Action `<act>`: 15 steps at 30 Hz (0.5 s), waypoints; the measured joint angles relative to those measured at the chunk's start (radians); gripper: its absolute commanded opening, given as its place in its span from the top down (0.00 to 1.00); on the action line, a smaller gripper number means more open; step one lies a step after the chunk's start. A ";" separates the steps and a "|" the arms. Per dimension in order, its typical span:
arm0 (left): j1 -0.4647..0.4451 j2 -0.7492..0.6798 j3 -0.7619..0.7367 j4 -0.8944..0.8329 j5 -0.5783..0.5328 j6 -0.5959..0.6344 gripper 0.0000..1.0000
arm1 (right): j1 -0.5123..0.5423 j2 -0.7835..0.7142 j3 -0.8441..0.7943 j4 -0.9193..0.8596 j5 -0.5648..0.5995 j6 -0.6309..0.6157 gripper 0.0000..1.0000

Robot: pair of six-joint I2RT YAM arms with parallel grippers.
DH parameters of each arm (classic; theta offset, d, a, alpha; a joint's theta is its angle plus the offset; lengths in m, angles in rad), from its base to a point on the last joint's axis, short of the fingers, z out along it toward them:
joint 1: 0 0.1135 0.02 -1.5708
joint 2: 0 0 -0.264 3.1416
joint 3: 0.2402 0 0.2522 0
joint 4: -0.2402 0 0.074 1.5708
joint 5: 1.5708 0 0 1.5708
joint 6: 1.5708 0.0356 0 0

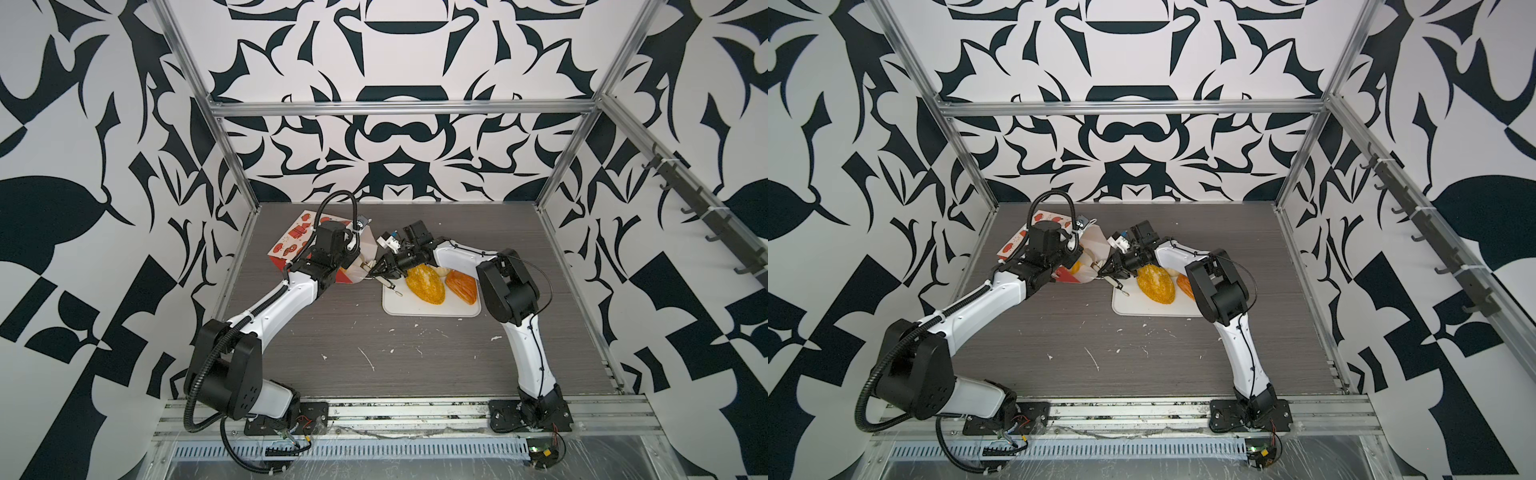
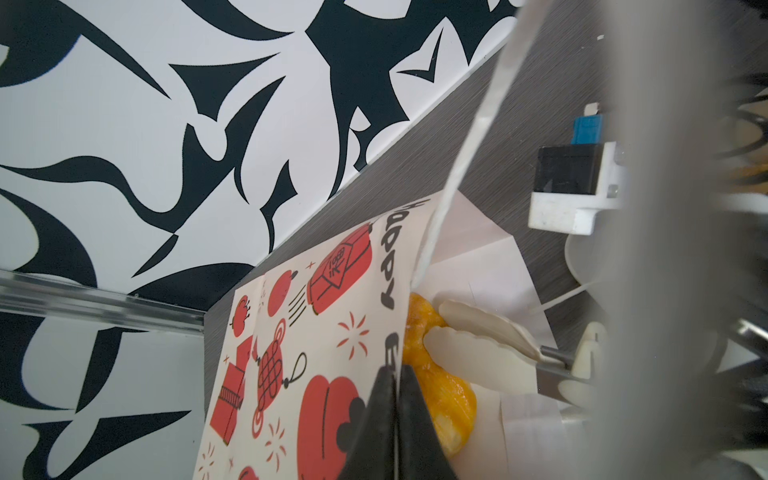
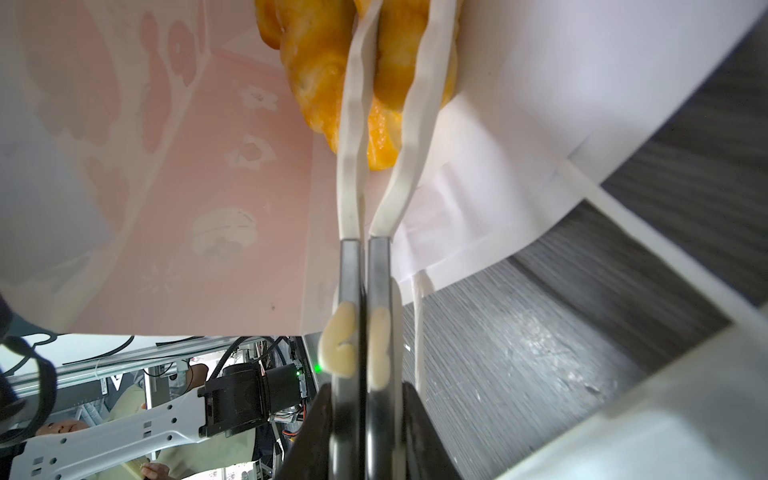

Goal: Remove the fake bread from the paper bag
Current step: 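Pull the ridged pastry up toward the bag mouth with the tongs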

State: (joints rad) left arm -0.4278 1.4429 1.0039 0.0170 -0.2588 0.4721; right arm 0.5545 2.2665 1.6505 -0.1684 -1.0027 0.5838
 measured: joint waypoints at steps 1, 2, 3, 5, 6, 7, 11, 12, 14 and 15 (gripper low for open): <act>0.000 0.000 0.000 0.002 -0.001 0.000 0.93 | 0.000 0.000 0.000 0.001 0.000 0.000 0.86; 0.000 0.000 0.000 0.002 -0.003 0.000 0.93 | 0.000 0.000 0.000 0.002 0.000 0.000 0.87; 0.000 0.000 0.000 0.002 -0.003 0.000 0.93 | 0.000 0.000 0.000 0.002 0.000 -0.001 0.88; 0.000 0.000 0.000 0.003 -0.004 0.000 0.93 | 0.000 -0.001 0.000 0.005 0.000 -0.001 0.93; 0.000 0.000 -0.001 0.003 -0.005 0.000 0.93 | 0.000 -0.001 0.000 0.008 0.000 -0.001 0.94; 0.000 0.000 -0.002 0.005 -0.006 0.000 0.93 | 0.000 -0.001 0.000 0.011 -0.002 -0.005 0.96; -0.001 0.000 -0.009 0.009 -0.006 0.000 0.93 | 0.000 -0.011 -0.014 0.023 0.004 -0.006 0.99; -0.001 0.000 -0.009 0.009 -0.006 0.000 0.93 | 0.000 -0.017 -0.022 0.024 0.005 -0.007 0.99; -0.002 -0.002 -0.009 0.009 -0.007 0.000 0.93 | -0.002 -0.032 -0.037 0.024 0.009 -0.007 1.00; -0.003 -0.002 -0.009 0.010 -0.007 0.000 0.93 | -0.003 -0.041 -0.044 0.024 0.011 -0.007 0.99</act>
State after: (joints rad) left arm -0.4305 1.4406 0.9951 0.0269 -0.2657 0.4717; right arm 0.5518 2.2253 1.6062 -0.1448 -0.9920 0.5766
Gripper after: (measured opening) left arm 0.074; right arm 0.233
